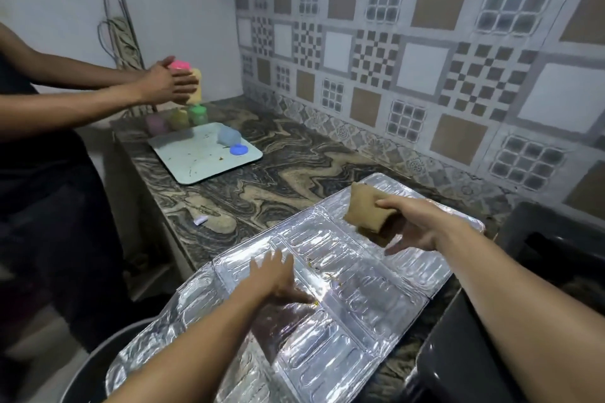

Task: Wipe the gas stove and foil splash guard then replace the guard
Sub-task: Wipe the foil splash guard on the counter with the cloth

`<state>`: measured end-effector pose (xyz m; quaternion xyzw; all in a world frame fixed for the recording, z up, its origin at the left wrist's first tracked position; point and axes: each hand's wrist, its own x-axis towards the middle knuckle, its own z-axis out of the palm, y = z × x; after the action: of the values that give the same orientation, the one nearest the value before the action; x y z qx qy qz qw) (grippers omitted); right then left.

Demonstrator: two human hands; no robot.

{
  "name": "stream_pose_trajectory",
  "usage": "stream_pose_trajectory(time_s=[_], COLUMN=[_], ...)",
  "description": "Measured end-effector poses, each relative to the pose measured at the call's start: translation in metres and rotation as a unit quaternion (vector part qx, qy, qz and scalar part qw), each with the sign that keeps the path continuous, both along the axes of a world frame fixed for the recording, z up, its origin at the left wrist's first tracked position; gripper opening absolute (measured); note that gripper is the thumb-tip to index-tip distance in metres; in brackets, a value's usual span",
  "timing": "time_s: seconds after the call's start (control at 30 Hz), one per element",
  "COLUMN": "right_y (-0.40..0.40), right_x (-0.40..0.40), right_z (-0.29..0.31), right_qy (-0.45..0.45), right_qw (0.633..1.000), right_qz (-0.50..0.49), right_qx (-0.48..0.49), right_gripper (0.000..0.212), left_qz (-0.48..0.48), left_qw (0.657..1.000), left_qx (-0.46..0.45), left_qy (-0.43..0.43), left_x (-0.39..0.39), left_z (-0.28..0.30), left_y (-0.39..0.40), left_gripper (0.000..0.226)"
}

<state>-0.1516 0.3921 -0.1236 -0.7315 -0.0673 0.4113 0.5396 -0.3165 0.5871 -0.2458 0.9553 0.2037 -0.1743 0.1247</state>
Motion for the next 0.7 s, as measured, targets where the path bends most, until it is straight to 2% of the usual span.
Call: stream_pose_trajectory(time_s=[0.1,0.17,0.27,0.33,0.4,0.43,0.5,0.57,0.6,0.7], right_y=[0.006,0.012,0.024,0.033,0.044,0.052,0.074,0.096,0.107,0.126], right_x=[-0.005,-0.005,-0.004,0.001,0.008,0.009,0.019,0.021,0.018,0.004], right_z=[-0.005,-0.01,-0.014,-0.016,-0.02,-0.019,-0.036,-0.057,-0.066,-0.095], right_qy=[0.074,0.076,0.011,-0.123,-0.3,-0.353,-0.409,-0.47,-0.486,-0.5], right_qw=[0.992,0.989,0.995,0.992,0.939,0.911,0.876,0.833,0.812,0.73], right_qz=[-0.007,0.006,-0.016,-0.025,0.004,0.017,0.035,0.078,0.121,0.301], right_qx=[0.097,0.13,0.096,-0.019,-0.165,-0.21,-0.252,-0.282,-0.299,-0.356], right_gripper=[0.034,0.046,0.051,0.043,0.023,0.008,0.025,0.016,0.006,0.027], left_qz=[0.018,0.017,0.012,0.009,0.01,0.012,0.009,0.009,0.01,0.015], left_qw=[1.0,0.999,1.0,0.999,0.999,1.0,0.999,0.999,0.999,0.998], left_qx=[0.001,0.006,0.002,0.004,0.003,0.001,-0.003,-0.006,-0.005,-0.006], left_qy=[0.025,0.026,0.028,0.031,0.03,0.028,0.037,0.048,0.049,0.061], left_x=[-0.011,-0.013,-0.014,-0.014,-0.014,-0.015,-0.01,-0.01,-0.009,-0.007], left_z=[-0.01,-0.013,-0.016,-0.018,-0.02,-0.017,-0.02,-0.02,-0.019,-0.02], left_y=[0.007,0.011,0.014,0.014,0.014,0.014,0.016,0.014,0.013,0.013], left_gripper=[0.118,0.115,0.111,0.113,0.116,0.117,0.119,0.121,0.122,0.123])
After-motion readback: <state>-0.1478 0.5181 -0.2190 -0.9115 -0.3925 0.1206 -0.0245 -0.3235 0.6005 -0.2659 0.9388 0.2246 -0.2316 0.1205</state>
